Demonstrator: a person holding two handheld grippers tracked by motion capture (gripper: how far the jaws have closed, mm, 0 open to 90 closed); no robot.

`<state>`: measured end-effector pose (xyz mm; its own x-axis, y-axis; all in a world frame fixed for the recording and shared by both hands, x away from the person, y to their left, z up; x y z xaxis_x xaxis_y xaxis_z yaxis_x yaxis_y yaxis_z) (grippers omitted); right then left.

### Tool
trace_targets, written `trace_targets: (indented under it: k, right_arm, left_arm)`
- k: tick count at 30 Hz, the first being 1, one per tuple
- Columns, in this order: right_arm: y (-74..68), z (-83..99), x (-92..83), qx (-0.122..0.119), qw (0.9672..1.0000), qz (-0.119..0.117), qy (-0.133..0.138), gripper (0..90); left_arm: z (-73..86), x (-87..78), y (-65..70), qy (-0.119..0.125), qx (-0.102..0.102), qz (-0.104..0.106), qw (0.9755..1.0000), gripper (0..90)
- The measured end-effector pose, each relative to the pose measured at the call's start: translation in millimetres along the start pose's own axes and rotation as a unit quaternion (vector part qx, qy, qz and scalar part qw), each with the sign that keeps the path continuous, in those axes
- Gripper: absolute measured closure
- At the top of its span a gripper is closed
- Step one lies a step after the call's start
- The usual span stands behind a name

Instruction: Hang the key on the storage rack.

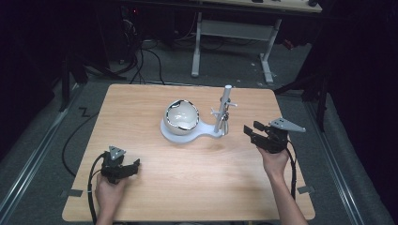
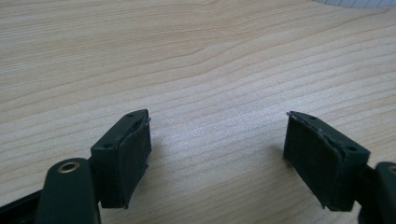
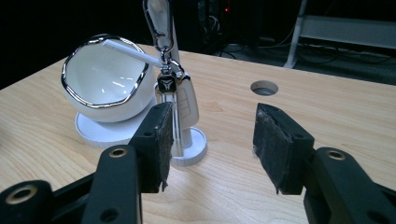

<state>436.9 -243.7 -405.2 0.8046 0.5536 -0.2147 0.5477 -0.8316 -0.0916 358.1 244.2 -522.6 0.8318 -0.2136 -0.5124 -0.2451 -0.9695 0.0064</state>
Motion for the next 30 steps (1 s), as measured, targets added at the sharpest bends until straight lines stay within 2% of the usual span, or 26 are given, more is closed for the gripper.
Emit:
trace_targets:
  k: [16,21,30]
  right_arm:
    - [8.1,2.6,-22.4,0.009,0.9999,0.006,0.013,47.7]
    - [8.1,5.5,-30.3,-0.003,0.9998,0.016,0.014,47.6]
    - [10.9,14.5,-40.7,0.000,0.9996,0.023,0.013,47.6]
  left_arm:
    - [0.0,0.0,0.0,0.000,0.000,0.000,1.0000,23.6]
    - [0.0,0.0,0.0,0.000,0.000,0.000,1.0000,23.6]
    - [0.0,0.0,0.1,0.000,0.000,0.000,1.0000,23.6]
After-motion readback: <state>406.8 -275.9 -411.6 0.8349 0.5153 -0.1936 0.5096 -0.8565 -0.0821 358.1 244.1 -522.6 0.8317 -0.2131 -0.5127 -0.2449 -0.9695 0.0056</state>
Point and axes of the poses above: each handheld gripper's, and its own axes: x roughly forward along the jaws, z roughly out of its underside, y roughly to its right, the point moved 2 cm from there along x, roughly forward along the jaws, and after that the axes turned 11 degrees about y, right-handed, at the moved point
